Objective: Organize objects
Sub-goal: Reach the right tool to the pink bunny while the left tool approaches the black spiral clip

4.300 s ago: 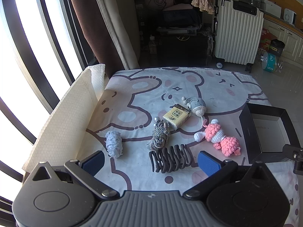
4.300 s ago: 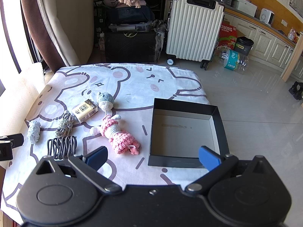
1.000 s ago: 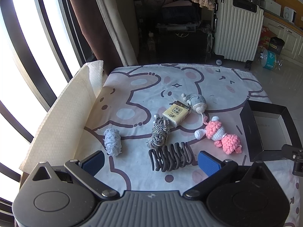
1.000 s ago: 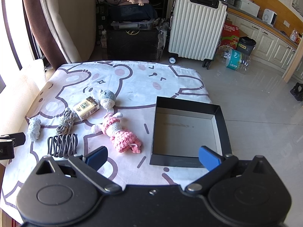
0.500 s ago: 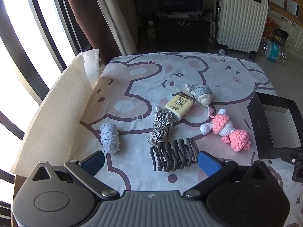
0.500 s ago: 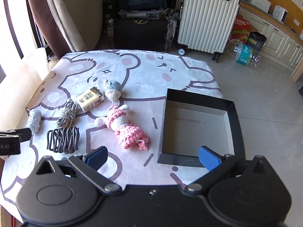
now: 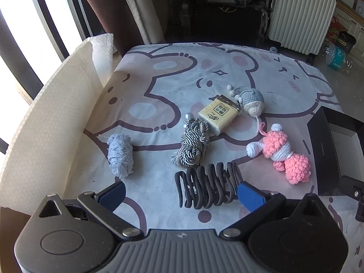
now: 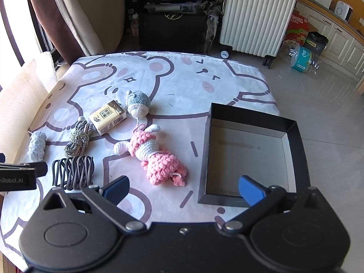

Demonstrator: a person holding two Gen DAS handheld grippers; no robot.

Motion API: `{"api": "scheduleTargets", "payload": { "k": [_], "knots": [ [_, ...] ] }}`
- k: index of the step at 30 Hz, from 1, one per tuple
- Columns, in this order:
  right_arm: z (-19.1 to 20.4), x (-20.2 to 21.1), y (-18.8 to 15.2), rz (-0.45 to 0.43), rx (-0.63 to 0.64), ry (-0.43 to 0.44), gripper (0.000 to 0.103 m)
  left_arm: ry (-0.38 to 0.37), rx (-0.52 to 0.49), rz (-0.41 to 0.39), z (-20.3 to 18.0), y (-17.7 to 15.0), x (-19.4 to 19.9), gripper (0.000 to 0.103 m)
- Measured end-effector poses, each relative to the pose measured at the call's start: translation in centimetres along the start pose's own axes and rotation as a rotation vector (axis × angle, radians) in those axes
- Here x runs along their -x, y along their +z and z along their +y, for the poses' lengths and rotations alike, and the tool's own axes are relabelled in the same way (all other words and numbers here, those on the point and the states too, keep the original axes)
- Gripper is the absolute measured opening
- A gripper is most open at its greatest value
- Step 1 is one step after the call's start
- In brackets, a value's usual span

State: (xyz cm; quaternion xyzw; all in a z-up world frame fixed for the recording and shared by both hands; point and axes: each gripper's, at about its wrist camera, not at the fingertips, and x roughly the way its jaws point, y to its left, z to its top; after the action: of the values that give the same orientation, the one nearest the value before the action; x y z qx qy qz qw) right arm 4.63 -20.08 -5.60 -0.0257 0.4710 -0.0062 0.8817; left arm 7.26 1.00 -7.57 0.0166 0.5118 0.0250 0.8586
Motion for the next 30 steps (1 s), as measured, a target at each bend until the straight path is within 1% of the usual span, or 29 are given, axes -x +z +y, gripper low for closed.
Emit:
{"api": "scheduleTargets", "payload": {
  "k": [3, 8, 16, 18, 23, 26, 30],
  "knots": [
    [0.1, -0.6, 0.2, 0.002, 0.013, 0.0, 0.103, -0.022, 0.015, 0.022, -0.3, 0.2, -1.0, 0.103],
    [0.1, -1.6, 0.6, 0.001, 0.024, 0.005, 0.103, -0.052, 0.036, 0.037, -0.8, 0.7, -2.3, 0.103],
    [-0.1, -3.3, 1.3, -0.039, 0.025, 0.063, 0.103, -0.092, 0.053, 0.055, -1.8, 1.2, -4.4, 0.103],
    [0.0, -3.8, 1.5, -0.049, 0.038, 0.073, 0.103, -0.096, 0.056, 0.067, -1.9, 1.2, -5.0, 0.103],
    [0.8, -5.5, 2.5, -0.065, 0.12, 0.061, 0.102, -0.102, 0.076, 0.103, -1.5, 1.2, -6.3, 0.103],
    [1.3, -6.3, 3.1, -0.067, 0.176, 0.062, 0.096, -0.103, 0.092, 0.12, -1.1, 1.2, -7.0, 0.103],
    [1.9, -7.7, 3.8, -0.034, 0.209, 0.085, 0.09, -0.112, 0.108, 0.126, -0.9, 1.3, -7.5, 0.103]
  ]
}}
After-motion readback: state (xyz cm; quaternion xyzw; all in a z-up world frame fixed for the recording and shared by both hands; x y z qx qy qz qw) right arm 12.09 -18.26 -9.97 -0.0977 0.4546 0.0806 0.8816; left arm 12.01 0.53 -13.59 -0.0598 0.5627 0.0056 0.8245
